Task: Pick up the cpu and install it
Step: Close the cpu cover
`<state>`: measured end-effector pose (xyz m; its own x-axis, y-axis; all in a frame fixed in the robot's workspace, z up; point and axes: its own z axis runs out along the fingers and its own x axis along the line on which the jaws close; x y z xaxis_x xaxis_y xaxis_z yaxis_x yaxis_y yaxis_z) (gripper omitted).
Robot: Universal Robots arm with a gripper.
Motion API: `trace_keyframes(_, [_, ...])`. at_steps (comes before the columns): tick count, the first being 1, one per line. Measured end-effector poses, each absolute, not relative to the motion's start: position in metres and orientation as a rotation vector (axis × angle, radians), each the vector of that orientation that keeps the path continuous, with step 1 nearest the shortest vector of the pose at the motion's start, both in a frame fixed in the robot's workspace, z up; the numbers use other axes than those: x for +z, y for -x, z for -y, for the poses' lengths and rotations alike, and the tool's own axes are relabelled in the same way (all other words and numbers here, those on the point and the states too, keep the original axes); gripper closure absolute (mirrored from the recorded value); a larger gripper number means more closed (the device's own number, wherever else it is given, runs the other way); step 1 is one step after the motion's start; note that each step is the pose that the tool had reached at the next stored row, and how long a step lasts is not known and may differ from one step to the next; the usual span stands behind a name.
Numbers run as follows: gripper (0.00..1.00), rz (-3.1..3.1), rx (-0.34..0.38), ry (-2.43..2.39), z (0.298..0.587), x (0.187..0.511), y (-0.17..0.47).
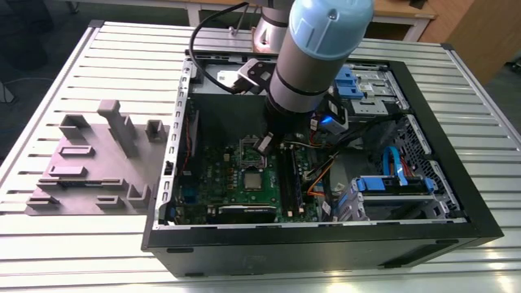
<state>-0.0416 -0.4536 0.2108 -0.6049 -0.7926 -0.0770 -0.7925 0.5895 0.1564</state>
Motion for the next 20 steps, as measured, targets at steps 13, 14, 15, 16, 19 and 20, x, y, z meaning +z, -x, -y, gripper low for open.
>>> trace_keyframes(13, [0.9, 2.8, -0.275, -1.396, 0.4457, 0.2027, 0.0413])
trace_keyframes(14, [0.9, 2.8, -0.275, -1.396, 0.4455, 0.2023, 0.0413])
trace_keyframes(15, [0.9, 2.8, -0.275, -1.396, 0.4454, 0.2019, 0.0413])
trace_keyframes(16, [0.9, 2.8, -0.275, -1.396, 0.4452, 0.2015, 0.0413])
trace_keyframes(19, [0.9, 2.8, -0.274, -1.396, 0.4444, 0.2005, 0.0413])
trace_keyframes(20, [0.9, 2.8, -0.274, -1.396, 0.4443, 0.2003, 0.0413])
